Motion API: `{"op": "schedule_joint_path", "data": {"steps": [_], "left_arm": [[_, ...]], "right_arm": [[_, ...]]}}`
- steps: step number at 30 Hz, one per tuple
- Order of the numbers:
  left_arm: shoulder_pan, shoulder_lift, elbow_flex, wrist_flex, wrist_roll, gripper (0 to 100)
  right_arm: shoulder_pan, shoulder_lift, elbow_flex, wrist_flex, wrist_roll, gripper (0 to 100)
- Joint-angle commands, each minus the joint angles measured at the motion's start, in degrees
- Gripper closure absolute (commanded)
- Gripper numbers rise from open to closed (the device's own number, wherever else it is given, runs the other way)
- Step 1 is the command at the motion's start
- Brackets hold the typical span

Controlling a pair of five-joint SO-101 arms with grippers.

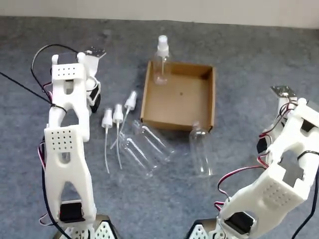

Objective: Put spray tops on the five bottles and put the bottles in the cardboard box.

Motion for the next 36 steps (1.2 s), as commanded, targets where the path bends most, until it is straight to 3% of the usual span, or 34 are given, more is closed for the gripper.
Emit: {"op": "schedule_joint_path", "data": {"steps": [1,12,17,22,28,36], "left_arm": [[-0.84,-3.47,-1.27,0.70,-0.53,100],[0.92,-33.45,14.20,1.32,6.15,100],[5.23,-49.45,26.42,1.05,7.65,100],[8.31,-69.67,41.80,-3.25,10.29,100],[11.65,-98.77,65.01,-15.74,15.30,100],[11.56,-128.84,89.19,-39.30,32.18,100]], "right_arm": [[0.40,-4.70,-0.57,0.92,-0.70,98.6],[-2.42,-13.85,-10.51,12.00,-5.36,98.7],[-14.64,-25.98,-9.89,12.18,-15.38,98.7],[-31.87,-39.69,-3.03,11.12,-24.00,98.7],[-49.10,-56.75,17.19,-4.79,-31.30,98.7],[-68.00,-69.58,45.14,-28.79,-32.70,99.4]]}}
